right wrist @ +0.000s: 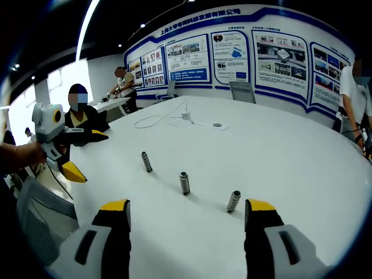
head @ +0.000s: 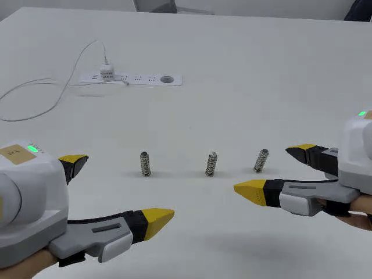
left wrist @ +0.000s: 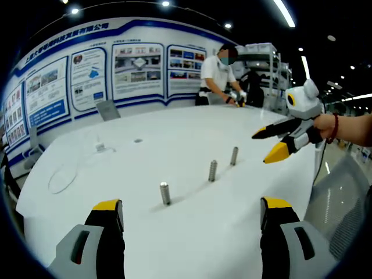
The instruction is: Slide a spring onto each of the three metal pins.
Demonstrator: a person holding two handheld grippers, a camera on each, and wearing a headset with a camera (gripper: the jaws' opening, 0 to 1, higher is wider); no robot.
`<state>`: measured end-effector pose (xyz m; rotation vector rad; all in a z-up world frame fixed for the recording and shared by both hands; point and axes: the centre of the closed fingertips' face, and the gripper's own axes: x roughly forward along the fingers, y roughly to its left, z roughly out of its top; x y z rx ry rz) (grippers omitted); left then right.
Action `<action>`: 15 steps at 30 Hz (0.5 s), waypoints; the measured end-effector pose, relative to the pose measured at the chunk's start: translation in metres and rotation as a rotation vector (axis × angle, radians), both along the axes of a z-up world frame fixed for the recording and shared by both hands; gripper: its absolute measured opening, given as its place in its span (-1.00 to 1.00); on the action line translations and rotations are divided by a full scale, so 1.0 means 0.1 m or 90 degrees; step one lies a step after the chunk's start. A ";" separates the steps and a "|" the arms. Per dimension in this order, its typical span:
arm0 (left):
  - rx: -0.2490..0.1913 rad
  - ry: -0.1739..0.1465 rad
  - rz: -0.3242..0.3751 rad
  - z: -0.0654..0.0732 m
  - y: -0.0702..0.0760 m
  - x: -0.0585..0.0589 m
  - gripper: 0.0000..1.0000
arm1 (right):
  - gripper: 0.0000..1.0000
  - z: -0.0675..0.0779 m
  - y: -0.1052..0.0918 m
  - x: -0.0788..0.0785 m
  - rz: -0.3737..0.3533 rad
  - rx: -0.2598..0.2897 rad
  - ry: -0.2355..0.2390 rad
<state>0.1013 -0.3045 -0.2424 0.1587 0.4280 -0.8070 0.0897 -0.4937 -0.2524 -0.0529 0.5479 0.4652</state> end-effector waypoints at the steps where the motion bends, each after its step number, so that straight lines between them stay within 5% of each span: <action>1: 0.000 0.001 0.000 0.00 0.00 0.00 1.00 | 0.64 -0.01 -0.02 -0.01 0.000 0.000 0.002; 15: 0.000 0.009 -0.001 -0.01 0.00 -0.02 1.00 | 0.66 -0.12 -0.05 -0.14 0.004 0.001 0.018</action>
